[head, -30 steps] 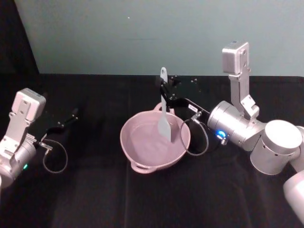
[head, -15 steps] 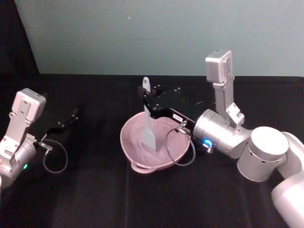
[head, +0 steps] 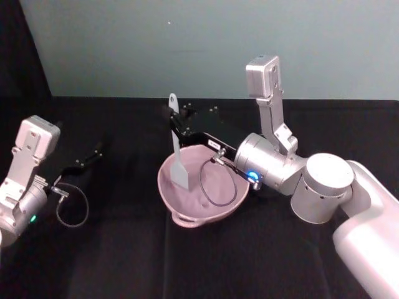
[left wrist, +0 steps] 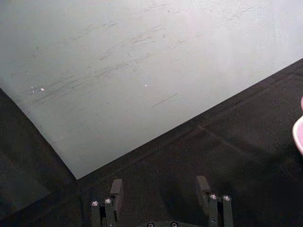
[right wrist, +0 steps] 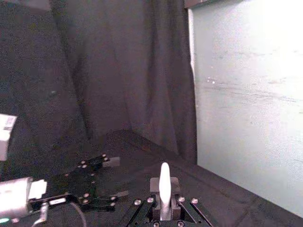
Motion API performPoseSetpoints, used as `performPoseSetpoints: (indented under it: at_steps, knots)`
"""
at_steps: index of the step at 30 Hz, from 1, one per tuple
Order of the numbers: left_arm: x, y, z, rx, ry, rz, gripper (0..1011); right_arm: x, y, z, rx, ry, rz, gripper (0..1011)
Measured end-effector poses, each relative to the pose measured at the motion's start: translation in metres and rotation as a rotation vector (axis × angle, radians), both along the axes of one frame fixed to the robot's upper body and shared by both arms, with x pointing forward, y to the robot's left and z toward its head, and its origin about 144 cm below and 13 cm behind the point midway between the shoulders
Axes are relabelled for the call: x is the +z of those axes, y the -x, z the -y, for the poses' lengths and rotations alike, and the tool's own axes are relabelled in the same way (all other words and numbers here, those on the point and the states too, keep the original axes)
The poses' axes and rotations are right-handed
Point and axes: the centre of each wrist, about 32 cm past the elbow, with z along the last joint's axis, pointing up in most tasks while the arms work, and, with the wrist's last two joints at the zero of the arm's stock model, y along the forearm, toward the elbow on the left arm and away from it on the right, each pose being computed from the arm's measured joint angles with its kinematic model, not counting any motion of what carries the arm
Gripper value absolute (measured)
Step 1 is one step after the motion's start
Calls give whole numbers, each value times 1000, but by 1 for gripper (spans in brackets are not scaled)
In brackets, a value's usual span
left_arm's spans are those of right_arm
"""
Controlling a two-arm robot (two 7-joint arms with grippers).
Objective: Use the one hand to pick up the spoon and stir the clear water in the bowl.
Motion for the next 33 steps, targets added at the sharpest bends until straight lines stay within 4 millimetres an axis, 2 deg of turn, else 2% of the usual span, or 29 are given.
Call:
performPoseSetpoints:
  at_steps: [6,15,23,33]
  knots:
    - [0,0,0,0,0,0,1011,1,-10,4,-31,2,-5,121]
    - [0,0,0,0,0,0,1011,2,-17,25,-102,1,-5,121]
    - [0,0,0,0,0,0,1011,1,-4,44,-131,-6,0,121]
    - [0,0,0,0,0,0,1011,0,16,46,-107,-6,2,121]
